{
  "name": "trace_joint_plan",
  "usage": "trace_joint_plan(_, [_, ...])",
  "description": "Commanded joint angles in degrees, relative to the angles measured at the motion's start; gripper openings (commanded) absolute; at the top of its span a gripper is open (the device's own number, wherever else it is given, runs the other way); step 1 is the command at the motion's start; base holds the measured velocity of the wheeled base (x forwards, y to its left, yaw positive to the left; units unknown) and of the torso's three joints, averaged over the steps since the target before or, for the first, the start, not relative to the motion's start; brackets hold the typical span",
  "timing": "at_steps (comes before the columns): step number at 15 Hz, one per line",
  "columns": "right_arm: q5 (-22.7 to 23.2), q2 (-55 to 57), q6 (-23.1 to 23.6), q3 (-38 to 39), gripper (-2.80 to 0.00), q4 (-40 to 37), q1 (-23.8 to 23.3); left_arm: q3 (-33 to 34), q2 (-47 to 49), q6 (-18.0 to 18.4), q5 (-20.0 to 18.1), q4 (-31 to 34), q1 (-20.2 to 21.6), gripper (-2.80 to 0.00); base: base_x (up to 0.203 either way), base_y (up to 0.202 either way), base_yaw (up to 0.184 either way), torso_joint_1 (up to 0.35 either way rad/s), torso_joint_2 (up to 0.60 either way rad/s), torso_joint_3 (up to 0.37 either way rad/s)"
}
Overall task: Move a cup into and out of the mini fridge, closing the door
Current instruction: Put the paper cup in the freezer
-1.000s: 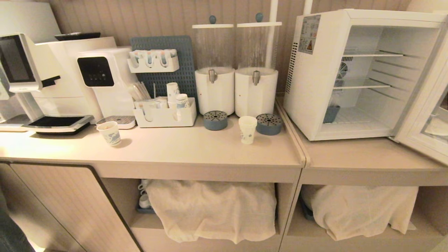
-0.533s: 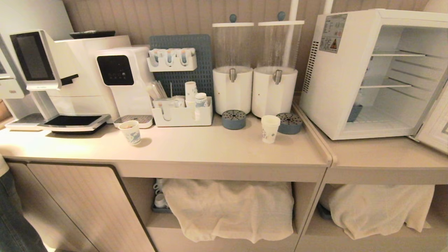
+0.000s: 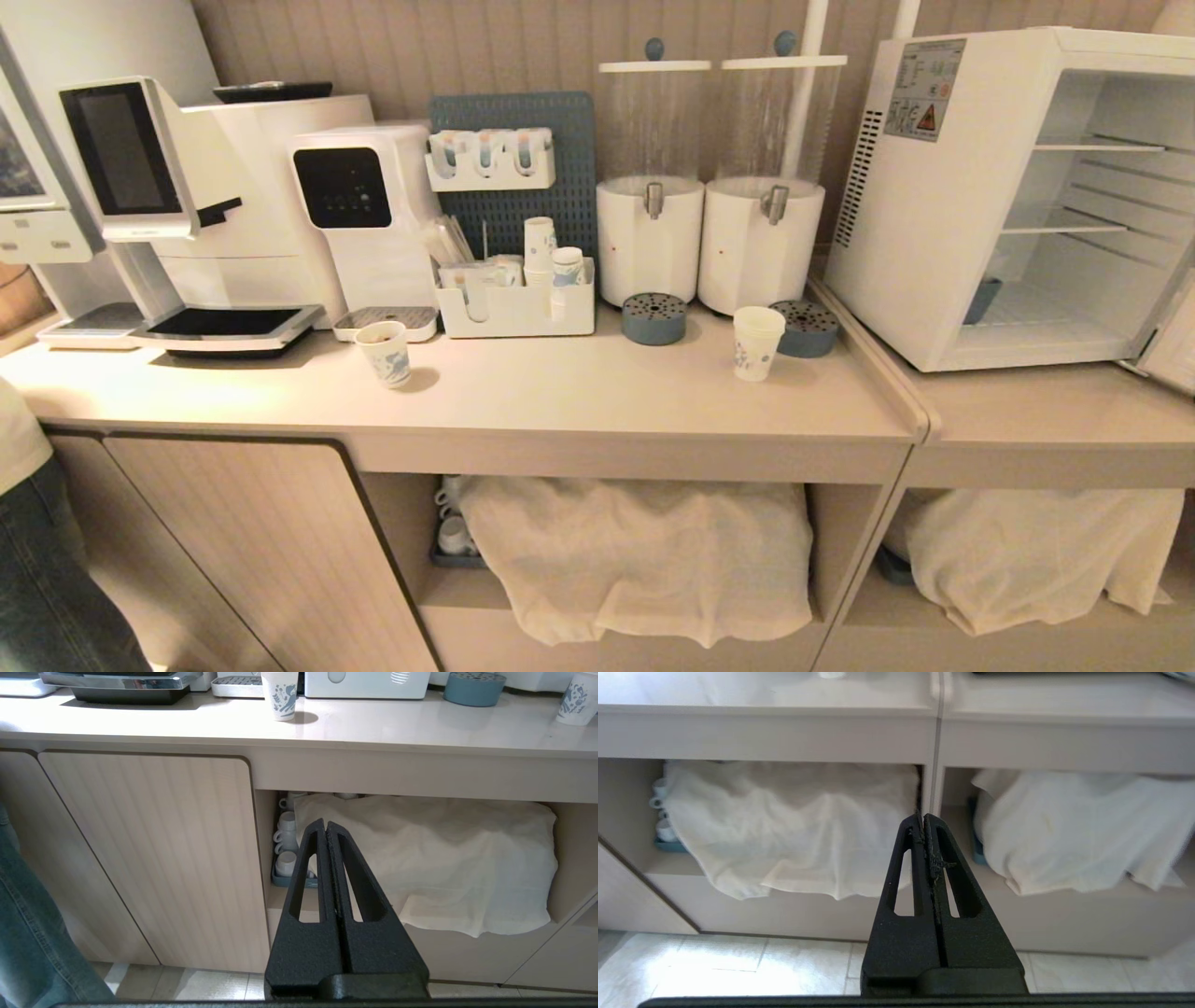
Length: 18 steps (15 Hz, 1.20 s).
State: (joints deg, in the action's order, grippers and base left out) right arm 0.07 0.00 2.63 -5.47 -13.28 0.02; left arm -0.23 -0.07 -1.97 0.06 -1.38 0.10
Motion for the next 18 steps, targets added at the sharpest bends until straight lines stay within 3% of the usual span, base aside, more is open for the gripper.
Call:
trace_joint_plan(1, [0.0, 0.1, 0.0, 0.0, -2.8, -0.1, 0.0, -0.1, 0.0, 0.0, 0.0, 0.0, 0.0, -2.8, 0.055, 0.004, 0.003, 0.0, 0.0, 0.002])
trace_joint_plan(12, [-0.2, -0.1, -0.2, -0.2, -2.8, 0.1, 0.0, 0.0, 0.0, -0.4, 0.0, -0.5, 0.0, -2.8, 0.154, 0.0, 0.003, 0.003, 0.0, 0.003])
trace_joint_plan(14, [-0.3, 0.0, -0.4, -6.2, -2.8, 1.4, 0.0, 0.1, 0.0, -2.0, -0.1, -0.7, 0.0, -2.8, 0.0, 0.0, 0.0, 0.0, 0.0, 0.0])
trace_joint_plan(16, [-0.1, 1.8, -0.6, -18.3, -2.8, -0.6, 0.0, 0.1, 0.0, -2.1, -0.1, -0.7, 0.0, -2.8, 0.0, 0.0, 0.0, 0.0, 0.0, 0.0])
trace_joint_plan(18, [-0.1, 10.1, -2.9, -27.5, -2.8, -2.1, 0.1, 0.1, 0.0, -2.2, -0.1, -0.7, 0.0, -2.8, 0.0, 0.0, 0.0, 0.0, 0.0, 0.0])
